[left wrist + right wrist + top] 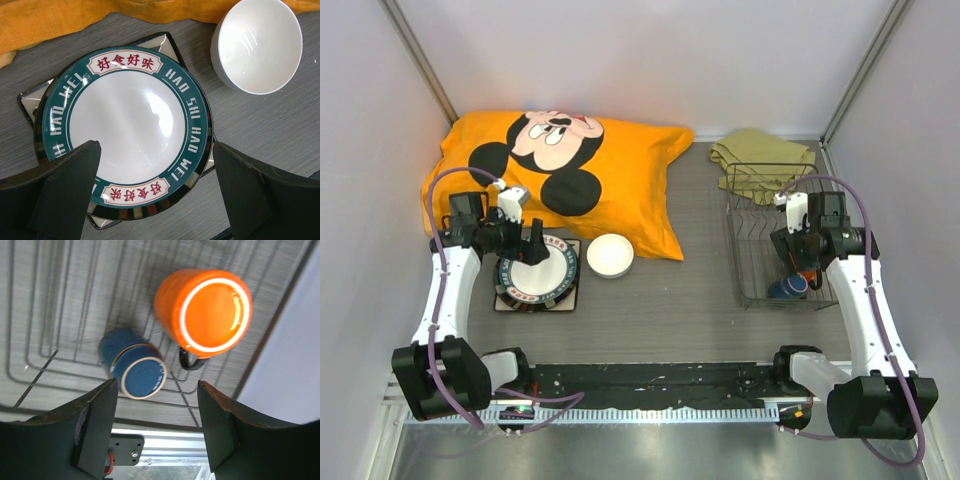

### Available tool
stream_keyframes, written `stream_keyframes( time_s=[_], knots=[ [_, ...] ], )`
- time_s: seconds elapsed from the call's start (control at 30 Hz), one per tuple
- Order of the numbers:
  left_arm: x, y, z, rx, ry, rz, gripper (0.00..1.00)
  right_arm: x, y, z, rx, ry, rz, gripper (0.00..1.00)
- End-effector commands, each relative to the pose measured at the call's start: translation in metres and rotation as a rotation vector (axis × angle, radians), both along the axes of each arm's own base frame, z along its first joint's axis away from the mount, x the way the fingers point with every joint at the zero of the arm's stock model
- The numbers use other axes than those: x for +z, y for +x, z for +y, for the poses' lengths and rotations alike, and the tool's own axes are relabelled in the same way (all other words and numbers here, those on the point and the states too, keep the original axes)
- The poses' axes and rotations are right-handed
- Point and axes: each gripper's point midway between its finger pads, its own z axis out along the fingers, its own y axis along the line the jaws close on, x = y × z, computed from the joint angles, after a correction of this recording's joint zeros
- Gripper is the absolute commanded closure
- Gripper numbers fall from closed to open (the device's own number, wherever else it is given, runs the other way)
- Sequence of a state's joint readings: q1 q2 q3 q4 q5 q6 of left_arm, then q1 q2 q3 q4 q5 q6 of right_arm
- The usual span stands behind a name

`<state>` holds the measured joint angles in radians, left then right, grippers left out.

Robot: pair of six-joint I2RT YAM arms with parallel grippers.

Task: Unload the mixed dishes from the dish rack
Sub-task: Pick up the cup from the dish rack.

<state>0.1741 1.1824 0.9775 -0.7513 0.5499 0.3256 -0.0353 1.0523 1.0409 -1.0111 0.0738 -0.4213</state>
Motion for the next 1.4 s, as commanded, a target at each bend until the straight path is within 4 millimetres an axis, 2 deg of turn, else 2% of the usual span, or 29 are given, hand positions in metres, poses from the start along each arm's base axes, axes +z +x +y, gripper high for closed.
stream_keyframes(
  time_s=[0.0,0.2,0.53,0.9,1.37],
  knots=[
    [0.006,0.007,0.0,-0.018,0.016,-0.052,0.0,-0.005,-0.013,0.015,0.079,0.079,0.024,0.29],
    [0.005,0.006,0.001,-0.013,0.022,-0.047,0.0,-0.027,-0.024,0.014,0.097,0.102,0.092,0.29],
    [0.001,0.007,0.004,-0.012,0.038,-0.038,0.0,-0.045,-0.032,0.003,0.104,0.148,0.157,0.28],
    [-0.002,0.006,0.004,-0.014,0.037,-0.032,0.0,-0.061,-0.028,-0.004,0.136,0.198,0.222,0.29],
    [-0.001,0.004,0.004,-0.008,0.036,-0.03,0.0,-0.079,-0.026,0.007,0.234,0.265,0.283,0.3]
  ],
)
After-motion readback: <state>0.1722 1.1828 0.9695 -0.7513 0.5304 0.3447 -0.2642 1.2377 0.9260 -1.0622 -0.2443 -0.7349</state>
